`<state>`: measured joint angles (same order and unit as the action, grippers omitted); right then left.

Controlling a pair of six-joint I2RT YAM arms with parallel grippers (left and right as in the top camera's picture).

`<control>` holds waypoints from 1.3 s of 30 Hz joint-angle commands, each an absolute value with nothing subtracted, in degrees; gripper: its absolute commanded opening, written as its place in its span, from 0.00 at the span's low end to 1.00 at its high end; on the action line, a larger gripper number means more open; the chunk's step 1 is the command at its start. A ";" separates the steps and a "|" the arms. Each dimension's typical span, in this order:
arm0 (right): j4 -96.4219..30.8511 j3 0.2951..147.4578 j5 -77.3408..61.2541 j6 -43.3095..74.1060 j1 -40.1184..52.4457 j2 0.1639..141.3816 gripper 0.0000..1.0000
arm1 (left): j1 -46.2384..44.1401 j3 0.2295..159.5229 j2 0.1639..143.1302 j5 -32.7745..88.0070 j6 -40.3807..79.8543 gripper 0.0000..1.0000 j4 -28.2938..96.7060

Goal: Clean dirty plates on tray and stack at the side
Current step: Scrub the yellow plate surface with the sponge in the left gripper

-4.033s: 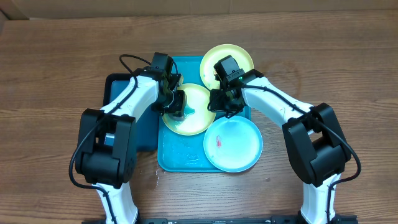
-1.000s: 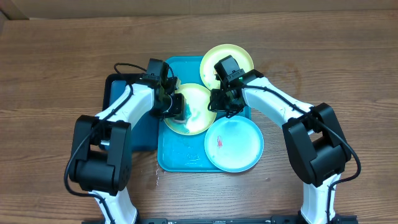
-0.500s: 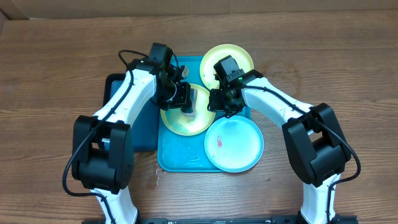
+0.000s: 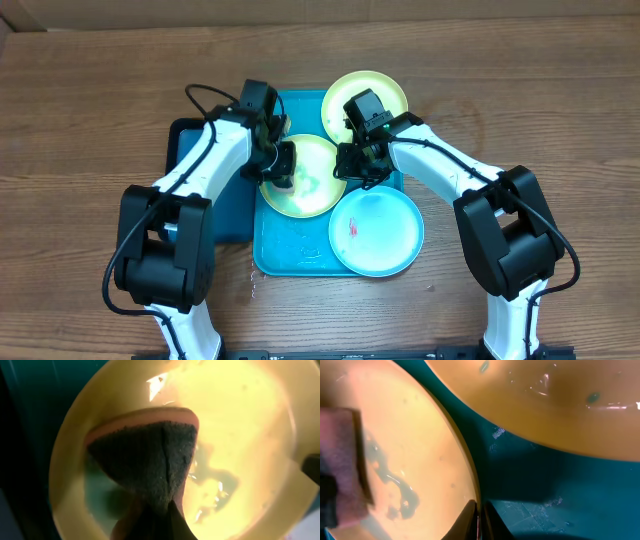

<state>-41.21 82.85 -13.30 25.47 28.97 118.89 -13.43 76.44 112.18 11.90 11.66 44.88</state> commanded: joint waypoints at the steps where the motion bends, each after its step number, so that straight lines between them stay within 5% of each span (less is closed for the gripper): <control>1: -40.97 82.43 -13.78 25.56 29.32 119.31 0.05 | -13.58 72.97 111.26 11.53 10.98 0.04 41.91; 20: -40.97 82.43 -13.78 25.56 29.32 119.31 0.04 | -13.58 68.40 111.26 32.71 15.07 0.04 30.13; 25: -40.97 82.43 -13.76 25.54 29.32 119.31 0.04 | -12.80 73.71 110.98 32.60 13.61 0.04 36.45; 39: -40.86 82.43 -13.76 25.54 29.30 119.31 0.04 | -12.86 81.45 110.59 9.52 11.84 0.04 48.84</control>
<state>-41.19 82.85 -13.30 25.45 28.97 118.89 -13.08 82.72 111.00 16.36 12.93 49.21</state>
